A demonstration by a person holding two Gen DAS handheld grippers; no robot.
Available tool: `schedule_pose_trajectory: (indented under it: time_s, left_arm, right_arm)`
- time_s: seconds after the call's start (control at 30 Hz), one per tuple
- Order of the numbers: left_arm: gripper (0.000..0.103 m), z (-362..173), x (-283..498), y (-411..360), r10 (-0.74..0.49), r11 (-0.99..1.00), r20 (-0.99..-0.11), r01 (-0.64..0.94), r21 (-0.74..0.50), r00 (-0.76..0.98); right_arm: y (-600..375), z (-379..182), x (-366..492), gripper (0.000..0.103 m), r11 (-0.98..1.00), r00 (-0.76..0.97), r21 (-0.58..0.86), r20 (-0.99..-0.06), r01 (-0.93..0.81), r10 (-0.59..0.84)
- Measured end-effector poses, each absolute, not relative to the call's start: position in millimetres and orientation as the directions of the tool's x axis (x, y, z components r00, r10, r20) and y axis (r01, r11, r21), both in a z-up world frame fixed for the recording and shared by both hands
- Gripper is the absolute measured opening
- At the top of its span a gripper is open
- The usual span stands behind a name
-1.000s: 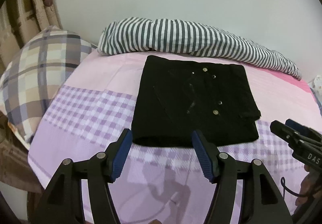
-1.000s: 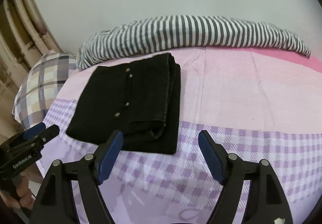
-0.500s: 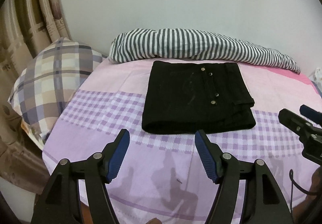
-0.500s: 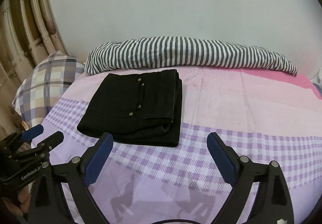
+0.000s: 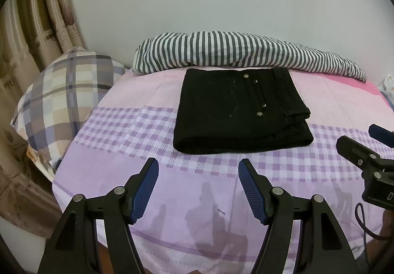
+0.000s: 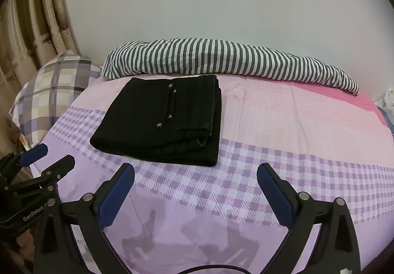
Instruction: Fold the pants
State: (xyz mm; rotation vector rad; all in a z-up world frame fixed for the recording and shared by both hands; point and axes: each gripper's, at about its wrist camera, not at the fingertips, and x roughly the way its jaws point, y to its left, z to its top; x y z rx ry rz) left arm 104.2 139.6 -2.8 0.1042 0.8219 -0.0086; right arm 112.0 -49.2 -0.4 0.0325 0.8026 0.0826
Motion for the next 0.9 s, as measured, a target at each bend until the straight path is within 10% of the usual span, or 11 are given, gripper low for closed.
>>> schedule_pose_trajectory:
  time_s: [0.9]
  left_arm:
    - [0.068, -15.4, 103.9, 141.4, 0.049, 0.994, -0.751, 0.044, 0.103, 0.659]
  right_arm:
    - [-43.0, -12.2, 117.1, 0.1, 0.998, 0.665, 0.037, -0.744, -0.057, 0.066]
